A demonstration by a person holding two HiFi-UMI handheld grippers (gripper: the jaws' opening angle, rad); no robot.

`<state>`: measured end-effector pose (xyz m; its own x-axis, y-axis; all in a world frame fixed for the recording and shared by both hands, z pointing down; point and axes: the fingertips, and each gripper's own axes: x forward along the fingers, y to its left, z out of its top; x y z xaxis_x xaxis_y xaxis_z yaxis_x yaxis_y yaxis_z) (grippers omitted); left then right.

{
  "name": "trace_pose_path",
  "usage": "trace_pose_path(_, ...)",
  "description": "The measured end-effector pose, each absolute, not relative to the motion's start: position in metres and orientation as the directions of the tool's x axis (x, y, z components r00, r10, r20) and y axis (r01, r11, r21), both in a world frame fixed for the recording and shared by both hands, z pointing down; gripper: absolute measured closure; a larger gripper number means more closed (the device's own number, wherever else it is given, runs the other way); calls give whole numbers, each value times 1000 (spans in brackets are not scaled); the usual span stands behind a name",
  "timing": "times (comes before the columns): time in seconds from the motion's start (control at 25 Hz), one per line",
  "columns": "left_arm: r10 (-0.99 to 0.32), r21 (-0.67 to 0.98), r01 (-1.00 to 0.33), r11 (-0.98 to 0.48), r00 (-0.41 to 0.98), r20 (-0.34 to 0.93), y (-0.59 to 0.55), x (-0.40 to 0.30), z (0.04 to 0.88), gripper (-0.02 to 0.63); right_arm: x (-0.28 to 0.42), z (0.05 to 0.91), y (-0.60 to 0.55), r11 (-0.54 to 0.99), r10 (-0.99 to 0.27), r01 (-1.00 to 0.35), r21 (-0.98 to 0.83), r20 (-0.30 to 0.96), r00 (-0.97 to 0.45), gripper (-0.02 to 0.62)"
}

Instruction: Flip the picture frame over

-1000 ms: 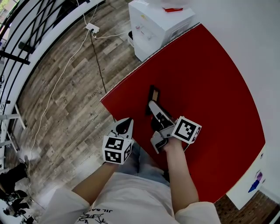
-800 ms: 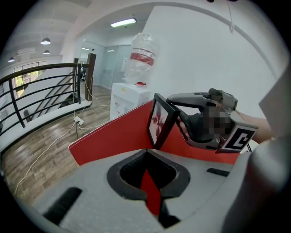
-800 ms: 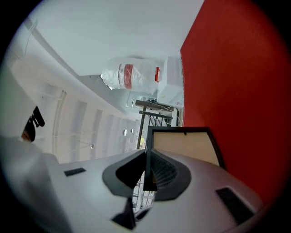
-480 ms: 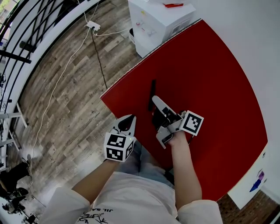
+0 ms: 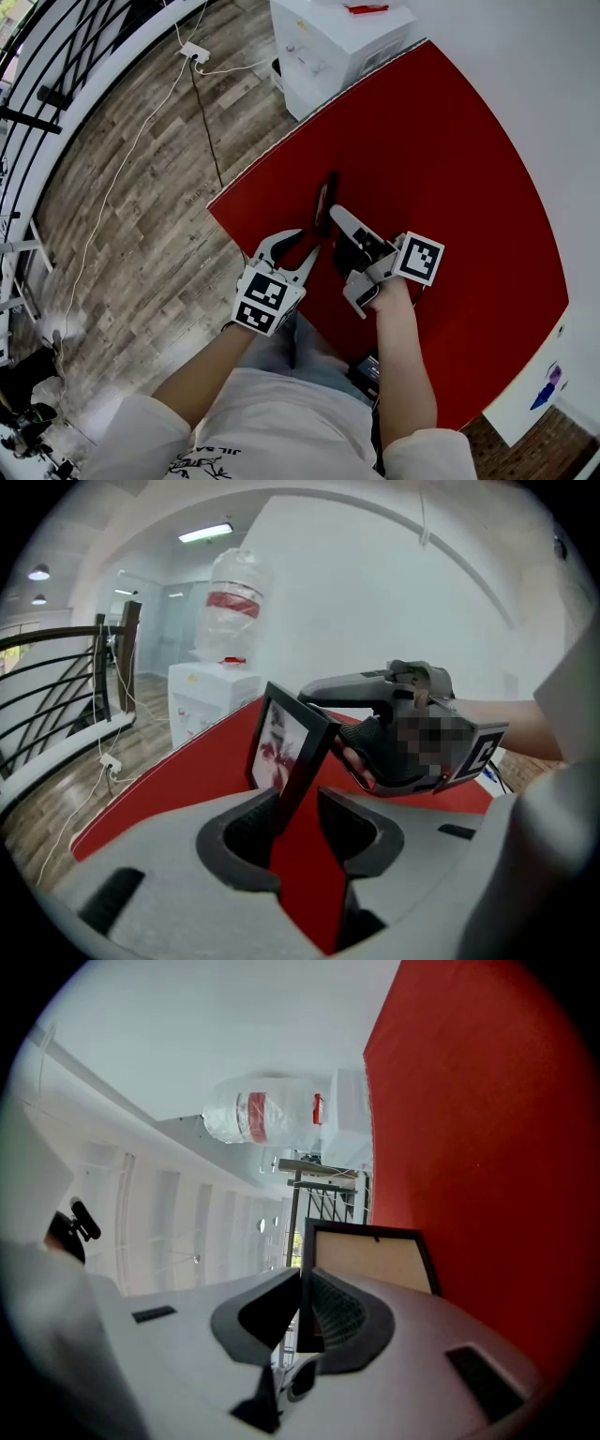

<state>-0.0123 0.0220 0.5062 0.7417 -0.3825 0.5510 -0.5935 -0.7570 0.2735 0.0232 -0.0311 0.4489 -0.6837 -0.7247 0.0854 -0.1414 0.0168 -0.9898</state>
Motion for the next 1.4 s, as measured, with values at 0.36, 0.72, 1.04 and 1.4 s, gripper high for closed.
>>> trace_pose_path(0.36,-311,268,-514,-815,778,546,13,19,508,483,34,450,-28,11,-703,-194,-981,131,-699,552)
trace_pose_path(0.72,-299,251,-495,-832,781,549,14,28,511,485,59,437,-32,86,-705,-516,-852,314,-636,506)
trace_pose_path(1.04,-297,217,-484,-848,773,560,16,34,512,485,42,448,-30,168,-628,-769,-616,534,-565,454)
trace_pose_path(1.4,-298,305,-510,-804,790,536,17,30,508,485,76,472,-27,110,-616,-852,-511,638,-462,526)
